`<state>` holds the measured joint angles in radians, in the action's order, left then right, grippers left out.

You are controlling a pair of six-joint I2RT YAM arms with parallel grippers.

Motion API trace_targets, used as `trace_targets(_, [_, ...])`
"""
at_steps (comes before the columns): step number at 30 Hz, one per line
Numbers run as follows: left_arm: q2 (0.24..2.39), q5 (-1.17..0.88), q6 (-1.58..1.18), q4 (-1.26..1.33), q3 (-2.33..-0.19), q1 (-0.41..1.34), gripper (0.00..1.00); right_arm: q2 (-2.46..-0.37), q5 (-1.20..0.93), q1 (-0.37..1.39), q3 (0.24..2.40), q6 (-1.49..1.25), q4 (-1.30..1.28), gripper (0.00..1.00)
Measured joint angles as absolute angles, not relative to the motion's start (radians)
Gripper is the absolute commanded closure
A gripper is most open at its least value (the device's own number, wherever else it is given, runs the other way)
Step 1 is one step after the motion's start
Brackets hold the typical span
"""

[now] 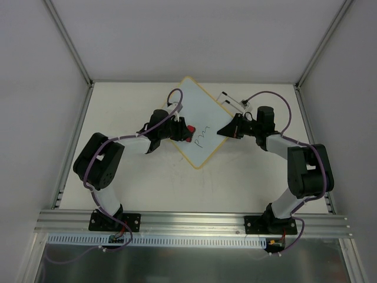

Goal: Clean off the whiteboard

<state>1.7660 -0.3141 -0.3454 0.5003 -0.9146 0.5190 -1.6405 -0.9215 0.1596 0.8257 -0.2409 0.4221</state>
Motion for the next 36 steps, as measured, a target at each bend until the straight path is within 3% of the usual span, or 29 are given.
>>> trace_targets(9, [1.771, -0.279, -0.368, 0.479, -0.860, 0.374, 1.00, -1.641, -0.928, 0.163, 0.826, -0.241, 0.424, 1.00])
trace_targets(16, [1.821, -0.287, -0.361, 0.420, -0.965, 0.363, 1.00, -1.641, -0.915, 0.162, 0.826, -0.244, 0.430, 1.00])
trace_targets(36, [1.916, -0.283, -0.233, 0.309, -1.296, 0.577, 1.00, -1.641, -0.906, 0.144, 0.826, -0.242, 0.413, 1.00])
